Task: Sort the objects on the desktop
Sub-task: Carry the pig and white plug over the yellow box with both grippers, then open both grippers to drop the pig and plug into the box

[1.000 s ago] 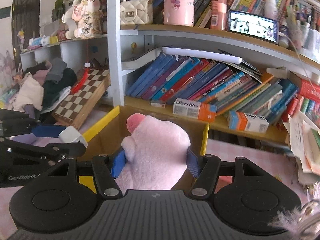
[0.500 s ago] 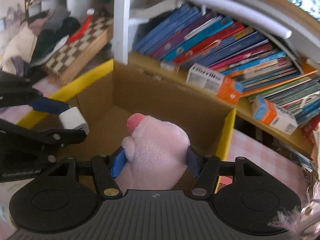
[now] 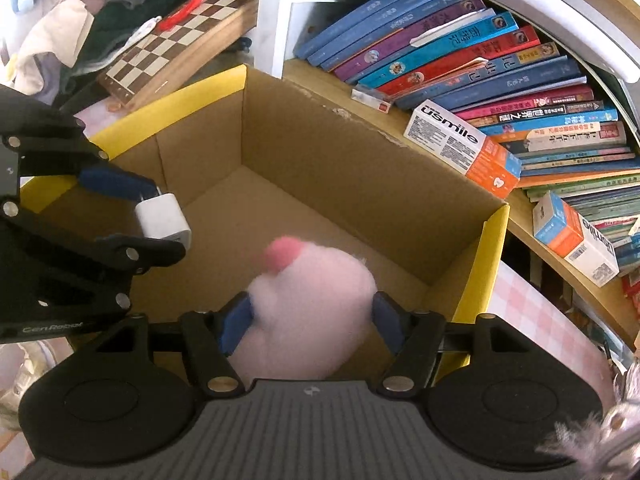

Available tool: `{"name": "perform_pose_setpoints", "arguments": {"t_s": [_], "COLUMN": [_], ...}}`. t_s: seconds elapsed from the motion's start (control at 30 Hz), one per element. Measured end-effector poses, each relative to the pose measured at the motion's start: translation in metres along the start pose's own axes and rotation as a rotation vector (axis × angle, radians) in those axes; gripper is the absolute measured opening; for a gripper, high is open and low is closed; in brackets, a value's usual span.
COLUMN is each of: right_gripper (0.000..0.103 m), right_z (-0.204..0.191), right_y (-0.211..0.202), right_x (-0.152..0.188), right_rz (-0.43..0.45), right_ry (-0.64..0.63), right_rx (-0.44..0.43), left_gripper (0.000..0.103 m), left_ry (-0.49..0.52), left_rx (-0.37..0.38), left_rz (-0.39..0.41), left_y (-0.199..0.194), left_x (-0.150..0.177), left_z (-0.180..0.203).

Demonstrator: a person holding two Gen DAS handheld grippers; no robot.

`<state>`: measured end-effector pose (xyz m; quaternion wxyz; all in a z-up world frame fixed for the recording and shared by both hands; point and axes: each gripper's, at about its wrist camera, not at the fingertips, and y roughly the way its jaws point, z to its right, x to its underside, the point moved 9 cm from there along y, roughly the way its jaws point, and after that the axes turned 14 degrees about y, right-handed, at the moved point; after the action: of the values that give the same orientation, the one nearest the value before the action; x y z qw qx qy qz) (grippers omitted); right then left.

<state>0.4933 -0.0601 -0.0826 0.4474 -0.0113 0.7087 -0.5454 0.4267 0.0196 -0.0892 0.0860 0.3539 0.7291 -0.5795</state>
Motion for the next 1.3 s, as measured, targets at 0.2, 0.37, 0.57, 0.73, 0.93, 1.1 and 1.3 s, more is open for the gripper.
{"name": "perform_pose_setpoints", "arguments": {"t_s": [0.2,0.37,0.57,0.73,0.93,1.1,1.3], "right_gripper": [0.078,0.085,0.085,0.086,0.086,0.086,0.086], "right_z": [0.001,0.005,0.007,0.005,0.001,-0.007,-0.011], "right_y": [-0.002,-0.014,-0.046,-0.078,-0.108,-0.130,-0.153], "right_x": [-0.001,-0.006,-0.014,-0.018,-0.016,-0.008,0.003], "right_rz": [0.010,0.060,0.155,0.249,0.321,0.366,0.436], "right_ry": [-0.006,-0.022,0.019,0.059,0.100,0.124,0.168], "right_rx": [0.026,0.063,0.034,0.008,-0.038,-0.067,-0.056], "left_gripper": [0.046,0.065,0.076,0.082,0.085,0.089,0.091], "left_ry": [0.007,0.005,0.015,-0.022,-0.072,-0.112,-0.167], "left_rx": [-0.027,-0.059,-0.094,-0.134,-0.172,-0.199,-0.231], "left_rz": [-0.008,0.031,0.102,0.171,0.232,0.254,0.258], "left_y": [-0.003,-0.018,-0.047,-0.076,-0.109,-0.135,-0.156], "left_x": [-0.001,-0.002,-0.011,-0.018,-0.016,-0.003,0.021], "left_z": [-0.002,-0.006,-0.002,-0.004,-0.005,-0.003,-0.007]}}
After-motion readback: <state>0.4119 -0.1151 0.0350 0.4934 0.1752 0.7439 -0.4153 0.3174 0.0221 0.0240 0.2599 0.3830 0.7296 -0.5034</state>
